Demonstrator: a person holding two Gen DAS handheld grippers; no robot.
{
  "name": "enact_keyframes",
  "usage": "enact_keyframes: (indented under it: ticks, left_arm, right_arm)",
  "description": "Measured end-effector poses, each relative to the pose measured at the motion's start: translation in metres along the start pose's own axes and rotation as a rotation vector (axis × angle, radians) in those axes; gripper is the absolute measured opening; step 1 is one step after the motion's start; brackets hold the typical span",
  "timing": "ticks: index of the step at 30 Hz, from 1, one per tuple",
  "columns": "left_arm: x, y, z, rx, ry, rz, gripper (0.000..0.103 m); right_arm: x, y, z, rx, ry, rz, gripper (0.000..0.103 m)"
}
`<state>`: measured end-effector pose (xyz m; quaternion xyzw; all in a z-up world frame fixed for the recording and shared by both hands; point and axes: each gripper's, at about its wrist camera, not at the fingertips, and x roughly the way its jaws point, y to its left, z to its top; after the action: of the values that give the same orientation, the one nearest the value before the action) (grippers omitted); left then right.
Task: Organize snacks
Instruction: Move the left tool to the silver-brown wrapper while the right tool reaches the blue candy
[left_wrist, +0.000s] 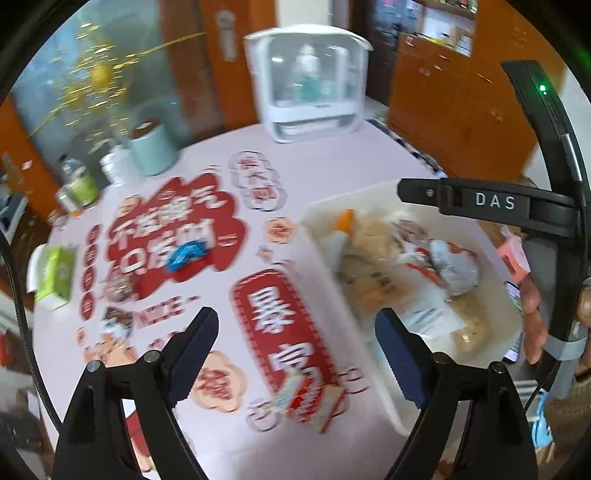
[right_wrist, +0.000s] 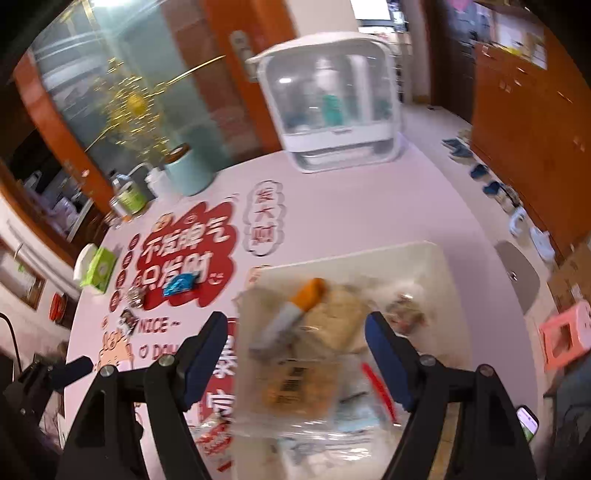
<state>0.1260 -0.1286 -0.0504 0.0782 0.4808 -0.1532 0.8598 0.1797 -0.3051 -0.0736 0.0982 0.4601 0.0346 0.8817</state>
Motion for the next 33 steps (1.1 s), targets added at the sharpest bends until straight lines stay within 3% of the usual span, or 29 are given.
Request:
enact_keyframes:
  ticks: [10,16,20,24,33]
  left_arm:
    - [-0.019,0.136,-0.03,-0.182,-0.02,0.2,0.09]
    - [0.0,0.216,-0.041,-0.278,-0.01,0.21,0.09]
    - [0.034,0.262,-0.042,-0.353,0.018,0.176,0.09]
    - [0.084,0.298,-0.045,-0.449,0.07,0.15,0.09]
    - [0.173,0.337,-0.056,-0.614,0.185,0.232,0.089]
  right_arm:
    - [0.029,0.108,0.006,-0.16,0.031,0.075,0.077]
    - [0.055,0.168,0.004,-0.231,0.054,0.053,0.077]
    - [0.089,0.202,0.006,-0.246,0.087,0.024,0.077]
    - [0.14,0.219,0.009,-0.164,0.147,0.028,0.077]
    - [0.241,0.22,0.017,-0.016,0.212,-0.059,0.077]
